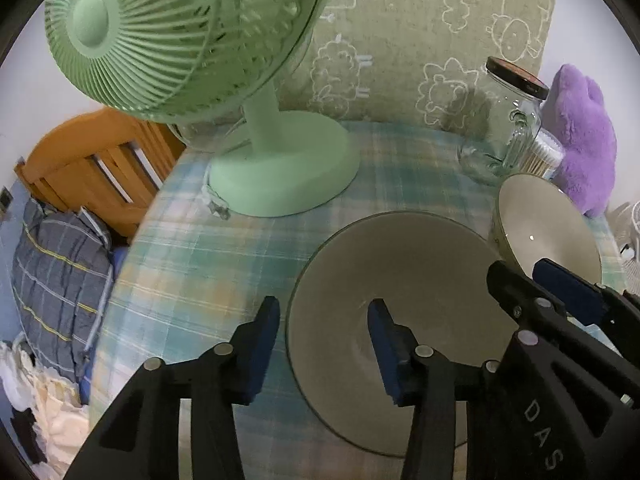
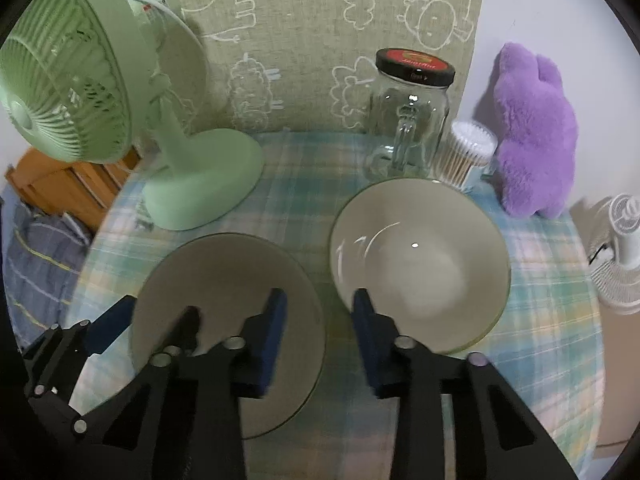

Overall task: Organize plates and bowls
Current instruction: 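Close the right gripper on the rim of the white bowl, then lift the white bowl and carry it away from the fan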

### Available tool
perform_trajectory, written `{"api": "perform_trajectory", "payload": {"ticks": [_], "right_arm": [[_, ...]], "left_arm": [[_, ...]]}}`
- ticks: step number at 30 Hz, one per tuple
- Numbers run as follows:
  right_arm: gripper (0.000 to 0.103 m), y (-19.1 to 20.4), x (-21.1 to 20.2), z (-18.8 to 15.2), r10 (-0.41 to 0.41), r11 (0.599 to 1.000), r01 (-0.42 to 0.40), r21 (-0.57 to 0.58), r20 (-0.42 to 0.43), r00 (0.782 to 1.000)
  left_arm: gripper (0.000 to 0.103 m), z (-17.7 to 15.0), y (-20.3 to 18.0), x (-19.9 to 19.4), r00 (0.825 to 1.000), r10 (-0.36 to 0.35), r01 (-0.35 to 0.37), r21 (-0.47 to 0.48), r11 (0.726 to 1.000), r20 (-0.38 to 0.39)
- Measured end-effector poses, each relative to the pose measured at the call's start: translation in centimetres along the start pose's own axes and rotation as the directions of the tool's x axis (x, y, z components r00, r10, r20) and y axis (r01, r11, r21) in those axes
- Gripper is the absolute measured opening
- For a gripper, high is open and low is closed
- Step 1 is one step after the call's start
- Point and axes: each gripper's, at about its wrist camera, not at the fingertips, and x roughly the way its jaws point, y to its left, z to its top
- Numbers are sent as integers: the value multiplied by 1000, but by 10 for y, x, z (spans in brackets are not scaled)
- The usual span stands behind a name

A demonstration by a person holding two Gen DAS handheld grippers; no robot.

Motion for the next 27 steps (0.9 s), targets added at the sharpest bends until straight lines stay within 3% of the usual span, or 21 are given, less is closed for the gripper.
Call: {"api": "perform_trajectory", "payload": {"ticks": [3,10,12,19,22,24,27], "right_arm": [[36,-2,5,2,-1,1000,1,7,-6,1000],[33,-3,-1,2,0,1000,0,21,-7,1000],[27,-3,-2,1,2,1000,-2,27,-13,1000],[27,-3,0,-10,20,999,-17,46,-62,998],[27,-2,7,-11,16,999,-13,47,-64,998],[18,-2,10,-9,6,999,-4,38,-63,998],[17,-1,15,-8,4,1000,-2,31,-65,998]], "left_arm": [[41,1,-1,3,1000,0,0,4,1000,-2],[40,-1,-1,2,1000,2,-2,17,1000,-18],[41,-3,-1,0,1000,2,-2,18,1000,-20],[40,-13,0,3,999,4,-3,29,1000,-49],[36,-14,-1,7,999,-3,4,29,1000,-51],[31,-13,-1,8,999,-3,4,24,1000,-49],[26,-11,2,12,999,1,0,15,1000,-51]]}}
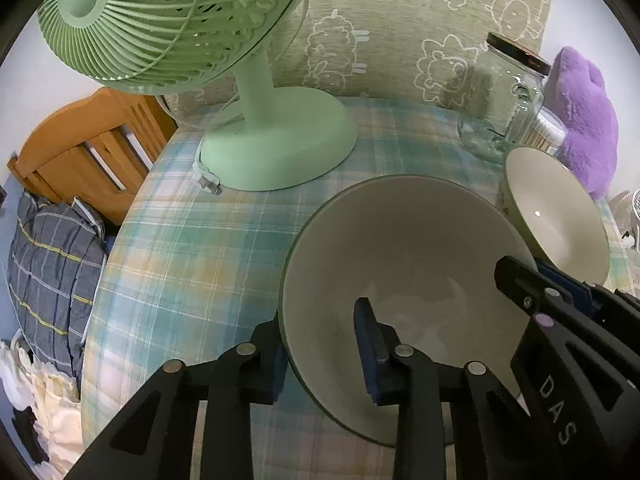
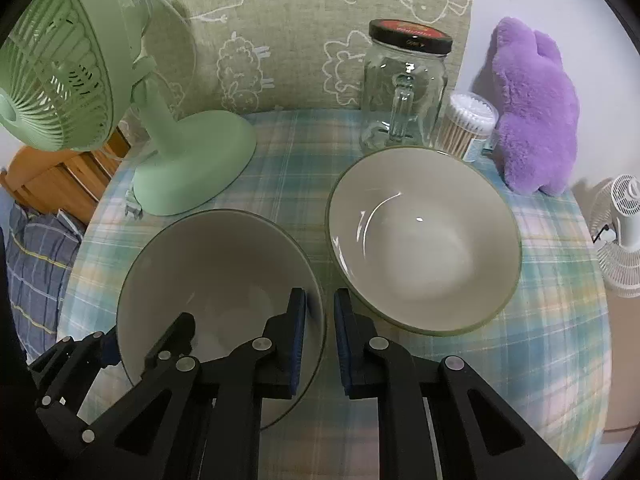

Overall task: Organize plates and bowls
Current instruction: 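Lift the white bowl and carry it away from the fan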

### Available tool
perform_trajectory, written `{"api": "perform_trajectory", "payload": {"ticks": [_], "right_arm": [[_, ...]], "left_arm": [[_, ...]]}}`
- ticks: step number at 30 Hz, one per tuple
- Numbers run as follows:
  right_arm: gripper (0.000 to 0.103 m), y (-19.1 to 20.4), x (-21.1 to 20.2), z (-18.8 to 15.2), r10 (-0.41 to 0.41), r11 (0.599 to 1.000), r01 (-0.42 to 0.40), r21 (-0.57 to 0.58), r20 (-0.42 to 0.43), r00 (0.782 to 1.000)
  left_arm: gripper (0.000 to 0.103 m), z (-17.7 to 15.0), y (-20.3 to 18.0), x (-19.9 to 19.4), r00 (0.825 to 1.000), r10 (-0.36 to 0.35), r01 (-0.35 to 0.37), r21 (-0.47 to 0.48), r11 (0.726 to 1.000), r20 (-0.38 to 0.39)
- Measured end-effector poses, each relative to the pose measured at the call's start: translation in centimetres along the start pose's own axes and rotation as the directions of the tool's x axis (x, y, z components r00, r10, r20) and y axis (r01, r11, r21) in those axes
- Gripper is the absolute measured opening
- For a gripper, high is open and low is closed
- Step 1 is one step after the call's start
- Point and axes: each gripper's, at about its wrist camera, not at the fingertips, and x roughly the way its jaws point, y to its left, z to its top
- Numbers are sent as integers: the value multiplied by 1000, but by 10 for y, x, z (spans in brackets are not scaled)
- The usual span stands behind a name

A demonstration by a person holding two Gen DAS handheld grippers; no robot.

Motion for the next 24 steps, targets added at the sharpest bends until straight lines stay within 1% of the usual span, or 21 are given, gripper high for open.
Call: {"api": "perform_trajectory", "payload": {"ticks": [2,5,7,15,24], "right_arm": [[14,1,3,1,8,1000,-8,-4,-5,1000],[15,3,4,3,-5,1000,6,-21,10,1000],[15,4,4,4,-9,1000,9,-29,19,1000],[15,4,1,2,-10,1000,10,-23,2,1000],[15,4,-16,-16,-7,1000,7,-22,-23,1000]], "left_arm": [[21,1,1,2,1000,5,-5,1,1000,-1],[18,0,1,3,1000,9,-9,11,1000,-2],[17,0,1,3,1000,8,-8,13,1000,-5],[17,-8,3,0,1000,-4,4,17,1000,-27],[17,-31,0,-13,998,-7,9,35,999,-63]]}}
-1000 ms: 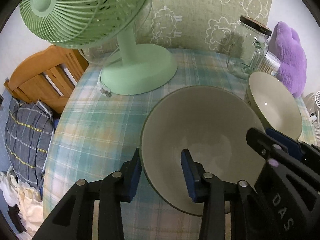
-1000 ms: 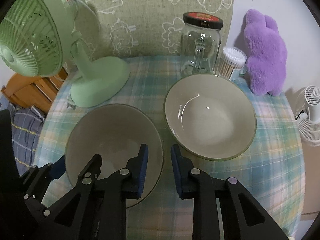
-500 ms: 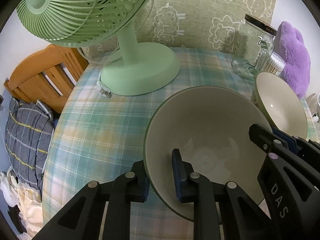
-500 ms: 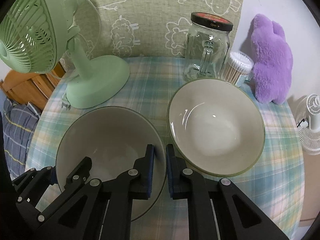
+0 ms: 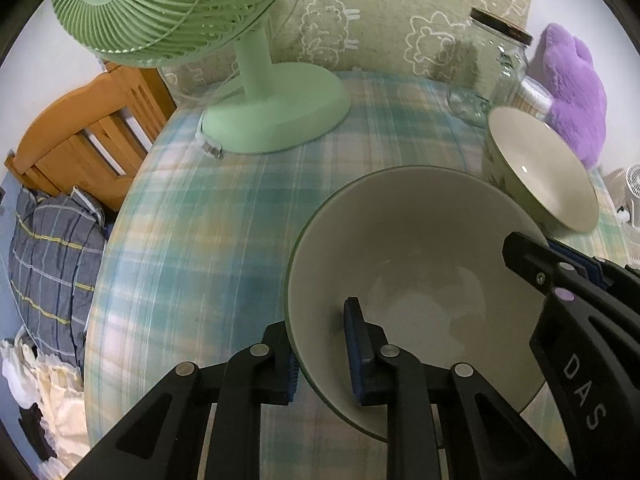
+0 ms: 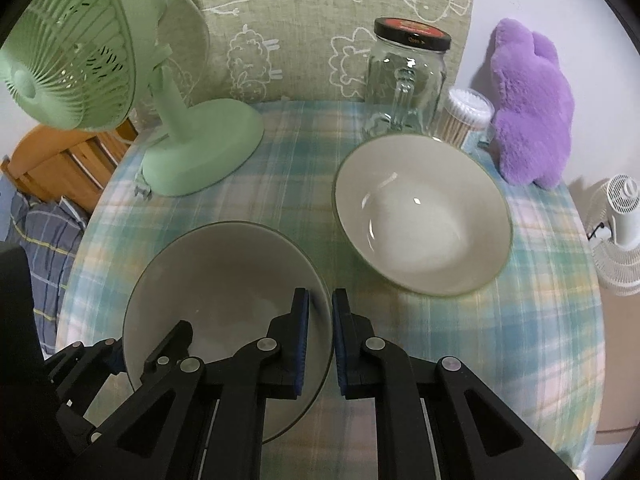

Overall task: Organize plates and bowls
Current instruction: 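Lift the white bowl and carry it away from the fan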

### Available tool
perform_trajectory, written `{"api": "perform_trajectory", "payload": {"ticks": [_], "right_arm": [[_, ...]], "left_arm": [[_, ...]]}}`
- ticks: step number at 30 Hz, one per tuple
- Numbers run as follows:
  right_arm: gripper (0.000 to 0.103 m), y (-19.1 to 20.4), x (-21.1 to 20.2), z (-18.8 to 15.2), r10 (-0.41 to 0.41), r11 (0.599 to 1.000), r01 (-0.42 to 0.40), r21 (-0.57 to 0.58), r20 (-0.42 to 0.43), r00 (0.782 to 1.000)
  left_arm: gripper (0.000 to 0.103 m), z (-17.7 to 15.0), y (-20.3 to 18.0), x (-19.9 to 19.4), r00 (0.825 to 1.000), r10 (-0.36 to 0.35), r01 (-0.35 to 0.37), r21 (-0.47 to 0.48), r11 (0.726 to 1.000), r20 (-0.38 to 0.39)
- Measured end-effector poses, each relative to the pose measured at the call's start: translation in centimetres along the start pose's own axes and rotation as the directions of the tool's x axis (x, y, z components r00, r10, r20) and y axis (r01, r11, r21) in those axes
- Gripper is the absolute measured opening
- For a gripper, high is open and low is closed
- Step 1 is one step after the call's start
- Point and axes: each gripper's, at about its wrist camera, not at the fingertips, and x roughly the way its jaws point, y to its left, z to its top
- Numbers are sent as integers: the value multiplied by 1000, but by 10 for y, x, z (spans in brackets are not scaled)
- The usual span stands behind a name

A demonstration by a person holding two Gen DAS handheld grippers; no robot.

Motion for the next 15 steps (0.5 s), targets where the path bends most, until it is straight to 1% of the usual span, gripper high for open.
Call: {"api": "perform_trajectory", "payload": {"ticks": [11,15], "right_arm": [[15,-10,-25,-37,-2,1000,3,17,-34,999],[15,-14,-38,-48,-1,1000,2,20,-36,999]], "left_arm": [[18,-29,-14,-24,1000,7,-7,15,1000,-11],[18,-38,-22,-38,1000,12,-12,21,1000,3]]}}
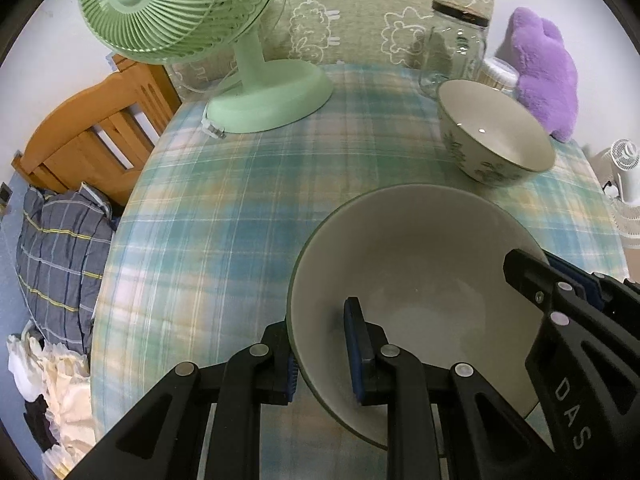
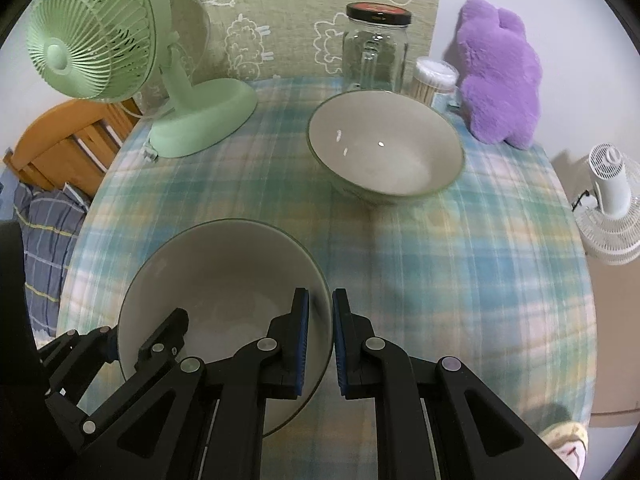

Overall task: Organize plates and bowls
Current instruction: 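Lift the white bowl and carry it away from the fan, then lower the green-rimmed bowl onto the table beside the plate stack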

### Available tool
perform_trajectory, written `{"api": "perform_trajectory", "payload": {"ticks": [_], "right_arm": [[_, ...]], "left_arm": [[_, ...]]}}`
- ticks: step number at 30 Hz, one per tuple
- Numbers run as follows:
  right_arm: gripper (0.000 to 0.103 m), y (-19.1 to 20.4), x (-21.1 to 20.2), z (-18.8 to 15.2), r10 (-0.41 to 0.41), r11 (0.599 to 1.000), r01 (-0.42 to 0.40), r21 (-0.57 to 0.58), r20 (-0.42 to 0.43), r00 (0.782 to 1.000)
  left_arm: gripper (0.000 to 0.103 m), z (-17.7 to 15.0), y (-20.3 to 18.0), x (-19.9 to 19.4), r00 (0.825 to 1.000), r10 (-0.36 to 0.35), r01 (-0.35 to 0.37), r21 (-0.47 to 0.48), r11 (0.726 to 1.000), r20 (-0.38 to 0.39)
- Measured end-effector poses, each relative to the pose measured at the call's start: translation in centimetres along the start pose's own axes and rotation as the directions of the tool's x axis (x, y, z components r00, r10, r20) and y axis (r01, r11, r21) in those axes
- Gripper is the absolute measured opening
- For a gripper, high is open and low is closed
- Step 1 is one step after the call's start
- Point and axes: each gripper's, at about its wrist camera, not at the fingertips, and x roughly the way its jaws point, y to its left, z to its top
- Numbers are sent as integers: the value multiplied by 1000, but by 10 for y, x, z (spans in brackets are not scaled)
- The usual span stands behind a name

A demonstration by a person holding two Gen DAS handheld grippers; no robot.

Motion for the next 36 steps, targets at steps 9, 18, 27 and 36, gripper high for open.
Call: {"api": "perform_trajectory", "payload": {"ticks": [9,18,27,36], "right_arm": [[15,-16,-47,-20,9,1000,-9,5,42,999],[15,-32,-97,-44,20,1000,-19,-11,94,995],[15,-53,-126,-80,10,1000,-10,0,83,997],[15,-62,-149,-116,-34,998,30,50,81,996]], "left_arm": [[18,-19,-16,-45,999,10,-10,-3,1000,46],[18,-45,-33,-90,996,23,-22,-10,1000,91],[18,-73,-53,-115,996,6,-7,10,1000,93],[18,-109,-62,-122,997,-54,51,70,996,51]]}}
